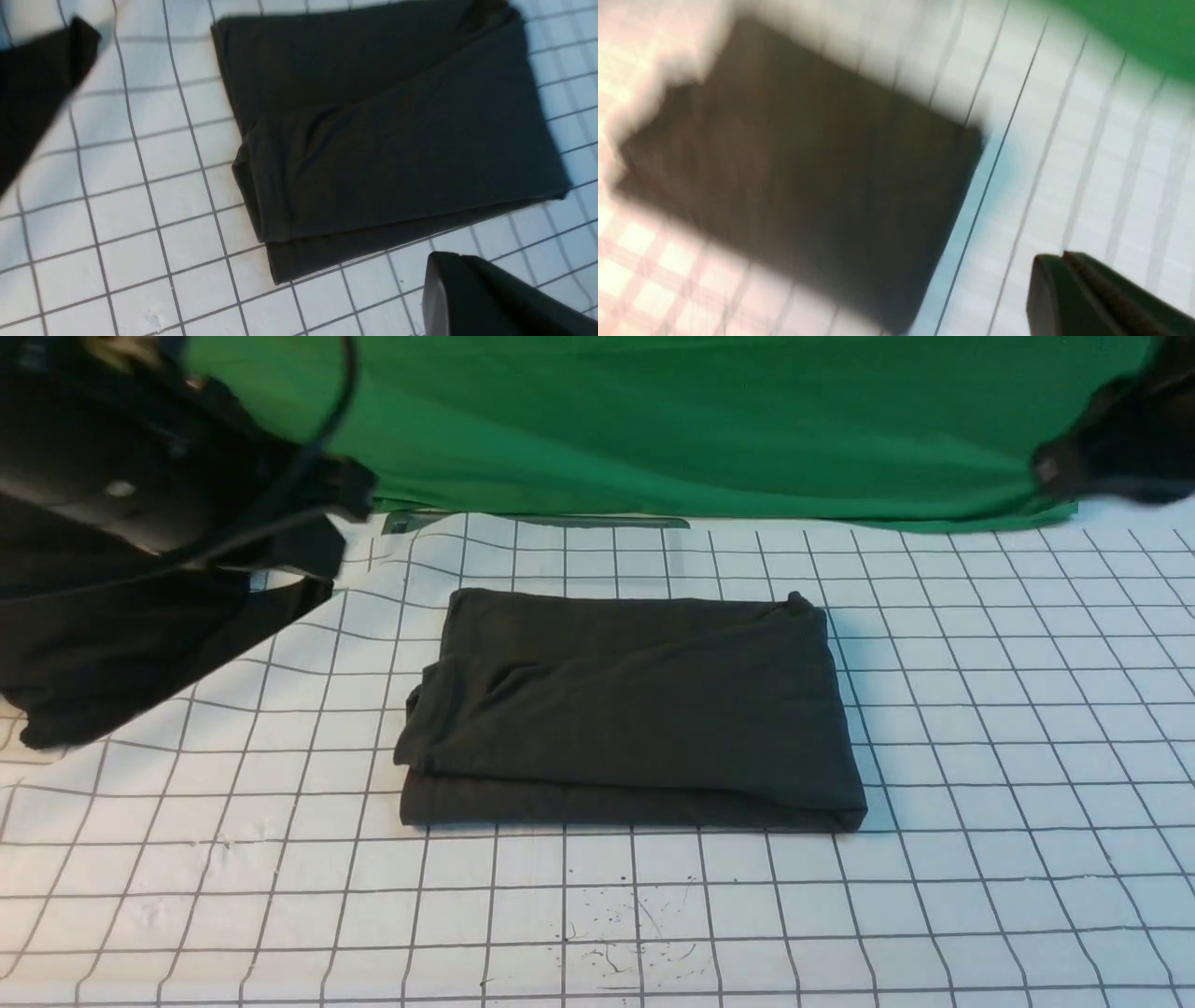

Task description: Fold a long-sleeved shirt over a white checkered tablecloth.

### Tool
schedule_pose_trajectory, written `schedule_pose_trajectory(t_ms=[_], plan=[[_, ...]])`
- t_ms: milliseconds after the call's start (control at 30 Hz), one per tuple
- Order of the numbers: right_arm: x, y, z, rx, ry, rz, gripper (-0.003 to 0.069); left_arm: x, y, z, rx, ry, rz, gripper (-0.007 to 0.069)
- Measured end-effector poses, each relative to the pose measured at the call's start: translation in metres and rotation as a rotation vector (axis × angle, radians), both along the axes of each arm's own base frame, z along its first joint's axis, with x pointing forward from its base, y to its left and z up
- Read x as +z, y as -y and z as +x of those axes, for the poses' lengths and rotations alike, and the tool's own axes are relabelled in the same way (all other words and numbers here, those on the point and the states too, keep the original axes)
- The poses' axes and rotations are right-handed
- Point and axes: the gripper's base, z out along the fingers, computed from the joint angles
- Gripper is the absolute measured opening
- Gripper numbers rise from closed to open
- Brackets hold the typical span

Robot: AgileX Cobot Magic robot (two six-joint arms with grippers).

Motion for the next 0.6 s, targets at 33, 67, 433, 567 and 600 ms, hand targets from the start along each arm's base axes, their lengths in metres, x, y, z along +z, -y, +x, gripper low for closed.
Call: schedule_pose_trajectory(t_ms=[33, 67, 433, 567, 600], plan=[[0.020, 0.009, -0.030, 0.003, 0.132, 0.036, -0.0003, 0.013, -0.006, -0.026, 0.003, 0.073, -0.018, -0.0004], [0.027, 0.013, -0.043, 0.005, 0.200, 0.052, -0.0003, 0.018, -0.011, -0.043, 0.004, 0.115, -0.028, -0.0004], [-0.049, 0.063, -0.182, -0.033, 0.801, 0.155, -0.0002, -0.042, -0.053, -0.203, 0.069, 0.562, -0.181, -0.0004], [-0.090, 0.071, -0.200, -0.058, 0.897, 0.212, -0.0002, -0.077, -0.058, -0.223, 0.107, 0.626, -0.276, -0.0004], [-0.102, 0.073, -0.204, -0.071, 0.956, 0.240, -0.0002, -0.091, -0.058, -0.223, 0.116, 0.629, -0.292, -0.0004]])
